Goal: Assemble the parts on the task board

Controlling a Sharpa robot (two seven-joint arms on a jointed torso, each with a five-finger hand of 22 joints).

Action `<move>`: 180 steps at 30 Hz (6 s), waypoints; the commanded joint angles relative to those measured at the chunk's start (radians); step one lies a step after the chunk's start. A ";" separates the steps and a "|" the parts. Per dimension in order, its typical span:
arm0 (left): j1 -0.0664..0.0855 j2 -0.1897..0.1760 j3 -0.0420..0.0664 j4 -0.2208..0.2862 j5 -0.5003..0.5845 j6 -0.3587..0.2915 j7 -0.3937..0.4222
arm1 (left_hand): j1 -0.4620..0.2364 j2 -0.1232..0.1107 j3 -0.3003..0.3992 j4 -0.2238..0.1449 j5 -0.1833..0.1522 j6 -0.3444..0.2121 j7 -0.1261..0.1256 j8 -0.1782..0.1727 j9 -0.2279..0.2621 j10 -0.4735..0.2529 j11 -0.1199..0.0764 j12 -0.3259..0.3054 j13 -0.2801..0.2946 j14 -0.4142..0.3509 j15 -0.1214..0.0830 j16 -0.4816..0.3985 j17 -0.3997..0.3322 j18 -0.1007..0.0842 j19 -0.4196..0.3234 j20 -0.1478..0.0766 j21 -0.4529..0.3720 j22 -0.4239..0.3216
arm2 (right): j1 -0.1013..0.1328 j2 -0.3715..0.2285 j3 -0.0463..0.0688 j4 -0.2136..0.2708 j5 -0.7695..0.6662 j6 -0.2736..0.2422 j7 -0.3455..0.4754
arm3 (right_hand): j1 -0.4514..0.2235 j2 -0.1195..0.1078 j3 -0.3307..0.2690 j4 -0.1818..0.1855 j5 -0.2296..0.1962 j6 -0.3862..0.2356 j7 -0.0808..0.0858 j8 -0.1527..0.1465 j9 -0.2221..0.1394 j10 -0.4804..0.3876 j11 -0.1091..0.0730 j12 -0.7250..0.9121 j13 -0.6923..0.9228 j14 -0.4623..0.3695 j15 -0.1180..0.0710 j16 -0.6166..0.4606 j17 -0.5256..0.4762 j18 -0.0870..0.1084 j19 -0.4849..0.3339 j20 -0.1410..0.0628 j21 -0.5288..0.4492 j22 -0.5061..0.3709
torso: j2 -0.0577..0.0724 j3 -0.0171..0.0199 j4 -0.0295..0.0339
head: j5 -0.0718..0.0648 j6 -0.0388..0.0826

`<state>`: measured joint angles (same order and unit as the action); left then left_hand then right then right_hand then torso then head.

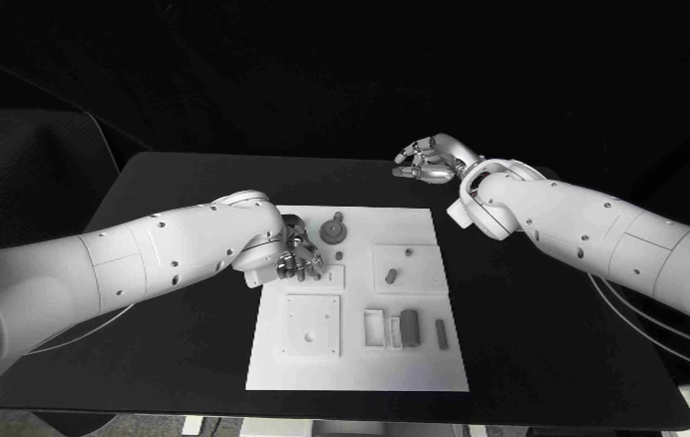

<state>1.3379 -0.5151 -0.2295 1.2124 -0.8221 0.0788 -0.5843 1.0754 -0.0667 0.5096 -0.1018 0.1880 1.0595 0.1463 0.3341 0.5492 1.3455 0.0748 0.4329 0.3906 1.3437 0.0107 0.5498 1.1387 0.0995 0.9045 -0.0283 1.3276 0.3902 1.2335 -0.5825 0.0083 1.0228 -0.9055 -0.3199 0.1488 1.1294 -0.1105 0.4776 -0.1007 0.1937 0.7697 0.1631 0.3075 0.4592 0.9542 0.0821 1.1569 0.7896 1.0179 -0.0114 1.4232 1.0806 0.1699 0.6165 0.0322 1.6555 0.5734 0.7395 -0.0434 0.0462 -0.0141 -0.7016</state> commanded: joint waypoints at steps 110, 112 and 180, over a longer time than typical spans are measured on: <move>-0.005 -0.006 -0.002 0.016 -0.117 0.003 0.032 | 0.004 0.062 -0.037 -0.031 -0.002 0.071 -0.017 0.021 0.012 0.051 -0.021 0.028 0.017 0.041 -0.019 0.016 0.048 0.042 0.034 -0.008 0.038 0.006 | -0.003 -0.005 0.000 0.001 -0.004 0.017 0.003 | -0.017 0.001 0.000 0.008 -0.005 -0.002 0.007 0.007 -0.001 -0.004 0.001 -0.001 -0.003 -0.008 -0.001 -0.006 -0.002 -0.011 -0.009 0.002 0.019 -0.003 | 0.000 -0.0003 0.0001 | -0.001 -0.009; -0.005 -0.005 -0.002 0.016 -0.117 0.004 0.033 | 0.005 0.061 -0.037 -0.032 -0.002 0.071 -0.017 0.020 0.013 0.051 -0.021 0.028 0.017 0.041 -0.019 0.017 0.049 0.042 0.034 -0.008 0.038 0.006 | -0.003 -0.005 0.000 0.001 -0.004 0.017 0.003 | -0.017 0.001 0.000 0.008 -0.005 -0.002 0.007 0.007 -0.001 -0.004 0.001 -0.001 -0.003 -0.008 -0.001 -0.006 -0.002 -0.011 -0.009 0.002 0.019 -0.003 | 0.000 -0.0001 0.0001 | -0.001 -0.009; 0.042 -0.115 0.083 -0.001 0.090 -0.150 0.189 | -0.138 -0.037 -0.170 -0.002 -0.004 -0.034 0.002 -0.018 0.000 -0.081 0.019 0.007 0.014 -0.047 0.008 -0.010 0.078 0.030 -0.026 0.001 0.013 -0.013 | -0.008 -0.019 0.000 -0.023 0.000 0.017 0.004 | -0.022 0.002 0.000 0.011 -0.005 -0.002 0.007 0.007 -0.001 -0.004 0.001 0.000 -0.004 -0.009 -0.001 -0.006 -0.003 -0.011 -0.009 0.002 0.019 -0.004 | -0.001 0.0005 0.0025 | -0.001 0.029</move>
<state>1.3778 -0.6331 -0.1475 1.2194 -0.7174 0.0036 -0.4410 0.9291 -0.1000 0.3416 -0.0981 0.1856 1.0321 0.1479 0.3186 0.5498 1.2683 0.0946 0.4444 0.4058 1.3040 0.0178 0.5450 1.2185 0.1291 0.8844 -0.0270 1.3454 0.3786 1.2263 -0.6016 0.0080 1.0001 -0.9048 -0.3143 0.1474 1.1175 -0.1064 0.4776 -0.0952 0.1937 0.7669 0.1626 0.3126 0.4592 0.9542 0.0821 1.1569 0.7870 1.0178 -0.0113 1.4232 1.0788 0.1698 0.6129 0.0358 1.6555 0.5709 0.7377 -0.0433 0.0475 -0.0162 -0.6778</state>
